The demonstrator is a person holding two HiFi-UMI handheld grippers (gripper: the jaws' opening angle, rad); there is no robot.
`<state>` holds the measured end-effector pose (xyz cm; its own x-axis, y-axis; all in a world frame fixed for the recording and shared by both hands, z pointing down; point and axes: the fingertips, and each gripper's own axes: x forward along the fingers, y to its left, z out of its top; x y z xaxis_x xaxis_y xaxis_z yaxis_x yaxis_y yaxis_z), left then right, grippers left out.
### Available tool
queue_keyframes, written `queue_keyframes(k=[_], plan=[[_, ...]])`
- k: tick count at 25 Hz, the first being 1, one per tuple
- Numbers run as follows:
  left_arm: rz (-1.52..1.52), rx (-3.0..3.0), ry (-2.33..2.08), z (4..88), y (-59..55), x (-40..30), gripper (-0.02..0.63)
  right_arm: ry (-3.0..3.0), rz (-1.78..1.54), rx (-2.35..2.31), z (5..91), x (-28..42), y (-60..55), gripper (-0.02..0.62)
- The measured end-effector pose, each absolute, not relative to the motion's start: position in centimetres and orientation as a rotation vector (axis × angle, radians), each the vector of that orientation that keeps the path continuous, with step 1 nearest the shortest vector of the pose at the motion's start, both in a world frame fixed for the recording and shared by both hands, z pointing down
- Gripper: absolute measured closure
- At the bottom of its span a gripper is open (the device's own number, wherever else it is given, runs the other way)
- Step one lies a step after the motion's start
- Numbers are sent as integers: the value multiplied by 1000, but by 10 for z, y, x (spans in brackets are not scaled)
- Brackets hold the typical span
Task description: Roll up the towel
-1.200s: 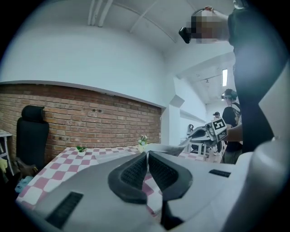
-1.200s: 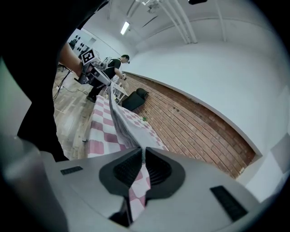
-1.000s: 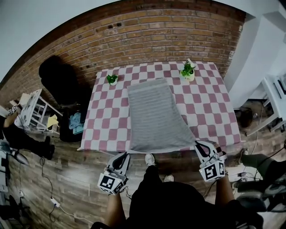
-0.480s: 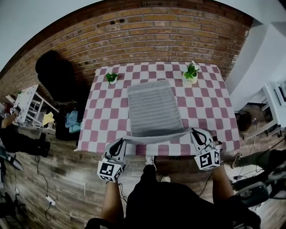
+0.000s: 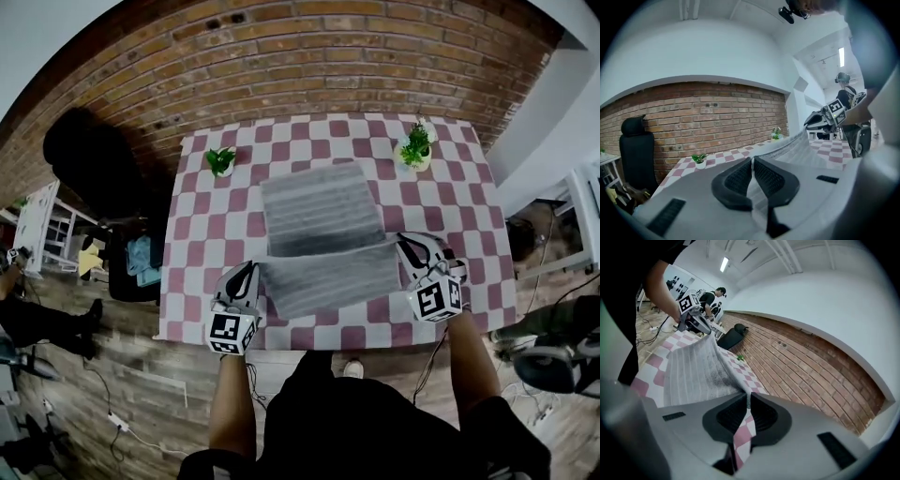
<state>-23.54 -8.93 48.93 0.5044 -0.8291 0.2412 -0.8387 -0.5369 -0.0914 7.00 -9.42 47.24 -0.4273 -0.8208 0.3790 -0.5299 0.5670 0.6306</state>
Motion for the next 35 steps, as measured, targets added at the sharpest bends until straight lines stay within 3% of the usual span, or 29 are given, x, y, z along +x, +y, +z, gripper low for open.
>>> queue_keyframes(k=[8,20,30,32,35], plan=[[519,2673,-1481,529,-187,-239,589,-2052,-543,1034,525,72,-200,572],[651,2594,-1530,581,-324,-246,589,-1942,-238,1014,597,62,-353,571],[844,2522,-1490,632,-384,-254,581,-1818,-138,993,648,55,-418,569],[841,2484,-1500,637,-389,-258,558,-1809,-108,1006,653,57,-422,538],[809,2451,-1493,637,-385,-262,438,-1890,-12,1090,639,57,-418,488]])
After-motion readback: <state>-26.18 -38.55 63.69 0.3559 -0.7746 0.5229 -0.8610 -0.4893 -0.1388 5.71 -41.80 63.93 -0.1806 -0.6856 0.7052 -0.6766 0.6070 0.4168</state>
